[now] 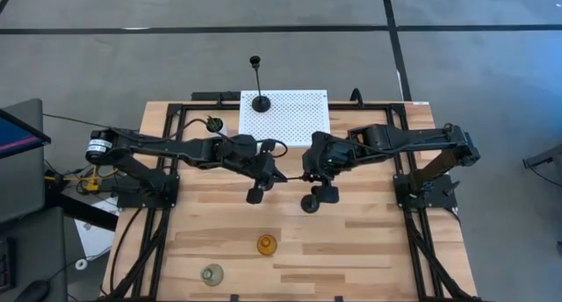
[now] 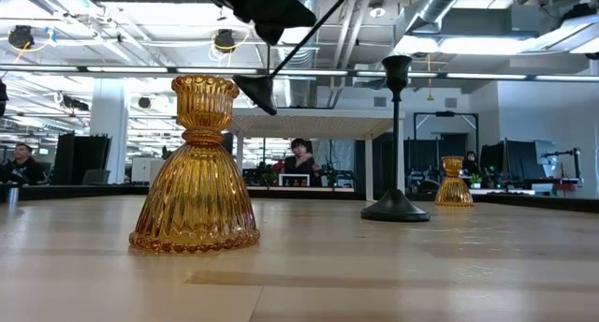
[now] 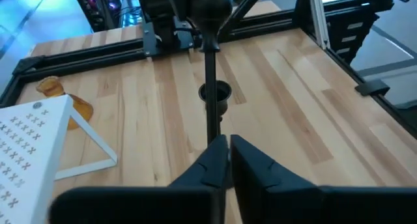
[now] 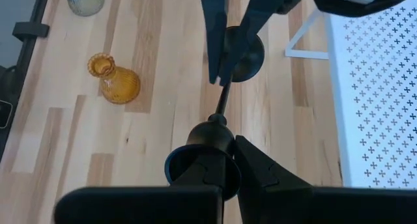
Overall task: Pick & Place candle stick holders
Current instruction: Put the bottom black candle holder on the shelf aligned with the other black candle holder
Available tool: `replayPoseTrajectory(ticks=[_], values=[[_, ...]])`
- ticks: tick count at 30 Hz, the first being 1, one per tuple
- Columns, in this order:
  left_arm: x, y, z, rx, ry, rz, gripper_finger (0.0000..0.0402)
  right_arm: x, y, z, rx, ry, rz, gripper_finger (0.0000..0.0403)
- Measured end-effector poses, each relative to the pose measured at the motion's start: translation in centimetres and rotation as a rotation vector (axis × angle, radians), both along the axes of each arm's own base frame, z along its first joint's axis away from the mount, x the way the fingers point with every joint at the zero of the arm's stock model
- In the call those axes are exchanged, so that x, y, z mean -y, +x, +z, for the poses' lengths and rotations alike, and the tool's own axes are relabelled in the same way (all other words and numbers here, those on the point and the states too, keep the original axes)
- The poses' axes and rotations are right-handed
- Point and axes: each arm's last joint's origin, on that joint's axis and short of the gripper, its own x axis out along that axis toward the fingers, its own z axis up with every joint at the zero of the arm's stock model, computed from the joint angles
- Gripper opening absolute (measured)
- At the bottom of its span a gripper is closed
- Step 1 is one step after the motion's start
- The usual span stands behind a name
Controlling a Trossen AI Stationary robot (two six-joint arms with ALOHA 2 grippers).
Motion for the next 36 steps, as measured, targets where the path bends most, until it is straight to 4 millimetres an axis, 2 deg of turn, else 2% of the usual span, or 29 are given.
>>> replayPoseTrajectory(ticks=[10, 15, 19, 25, 36], values=[[-0.1, 1.0, -0.6, 0.007, 0.016, 0.05, 0.0169, 0.0, -0.3, -0.2, -0.032, -0.009, -0.003, 0.0003], [-0.2, 1.3, -0.6, 0.024, -0.005, 0.071, 0.0201, -0.4, -0.1, 0.1, 0.001, 0.007, 0.017, 0.0003], [-0.2, 1.9, -1.4, -0.003, -0.015, 0.071, 0.0195, -0.5, 0.1, 0.2, 0.02, -0.004, 0.029, 0.0003], [-0.1, 2.7, -2.5, -0.042, -0.016, 0.068, 0.0159, -0.7, 0.0, 0.1, 0.016, -0.008, 0.033, 0.0003], [-0.1, 2.5, -2.2, -0.035, -0.024, 0.07, 0.0076, -0.6, -0.3, -0.1, -0.018, -0.019, 0.027, 0.0003]])
